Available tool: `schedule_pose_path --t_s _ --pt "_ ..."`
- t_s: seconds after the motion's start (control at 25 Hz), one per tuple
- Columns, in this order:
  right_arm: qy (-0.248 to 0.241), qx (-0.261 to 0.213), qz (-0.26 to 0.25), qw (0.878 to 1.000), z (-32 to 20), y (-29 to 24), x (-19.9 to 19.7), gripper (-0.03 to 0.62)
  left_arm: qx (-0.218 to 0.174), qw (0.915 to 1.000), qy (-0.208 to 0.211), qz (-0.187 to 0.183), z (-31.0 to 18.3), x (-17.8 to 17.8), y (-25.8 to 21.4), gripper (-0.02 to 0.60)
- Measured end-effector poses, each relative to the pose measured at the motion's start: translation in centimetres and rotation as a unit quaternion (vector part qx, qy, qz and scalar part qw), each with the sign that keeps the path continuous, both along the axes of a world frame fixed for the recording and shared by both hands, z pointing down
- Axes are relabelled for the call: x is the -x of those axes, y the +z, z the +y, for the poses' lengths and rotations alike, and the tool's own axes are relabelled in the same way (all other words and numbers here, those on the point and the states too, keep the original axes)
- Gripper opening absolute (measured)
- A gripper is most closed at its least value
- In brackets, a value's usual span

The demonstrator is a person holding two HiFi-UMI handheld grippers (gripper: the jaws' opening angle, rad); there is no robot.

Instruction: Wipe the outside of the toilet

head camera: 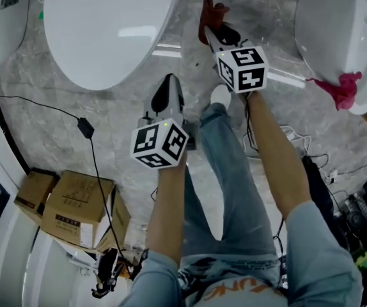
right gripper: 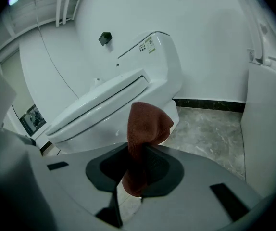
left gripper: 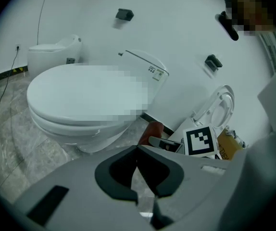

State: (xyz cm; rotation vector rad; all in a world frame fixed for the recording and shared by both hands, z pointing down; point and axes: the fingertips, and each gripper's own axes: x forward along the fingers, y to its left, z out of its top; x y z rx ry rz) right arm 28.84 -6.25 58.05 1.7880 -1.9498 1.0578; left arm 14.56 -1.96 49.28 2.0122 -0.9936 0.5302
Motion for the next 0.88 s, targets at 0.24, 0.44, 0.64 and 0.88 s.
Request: schedule_pose_path --t_s 0.24,0.44,0.64,0.88 --pt "-0.012 0.003 -0.002 1.0 -4.1 2.2 -0.9 0.071 0.002 1.0 -0.005 0.002 -0.5 -1.3 0.8 -0.006" --pt "-0.018 0.008 -0.001 1.0 -7.3 3.1 -0.4 0.071 0.009 0.9995 -0.03 0.0 -0.9 -0.2 1.6 -0.006" --pt "-0.077 0.006 0.02 0.997 -8.6 2.8 1.9 0.071 0.011 0.9987 -0.049 0.004 -1.1 0.9 1.7 -0.006" --pt "-0.135 0.013 0.073 0.988 -7.5 2.8 4.3 0.072 0.009 0.9972 -0.073 0.012 -1.0 2.7 1.8 -0.006"
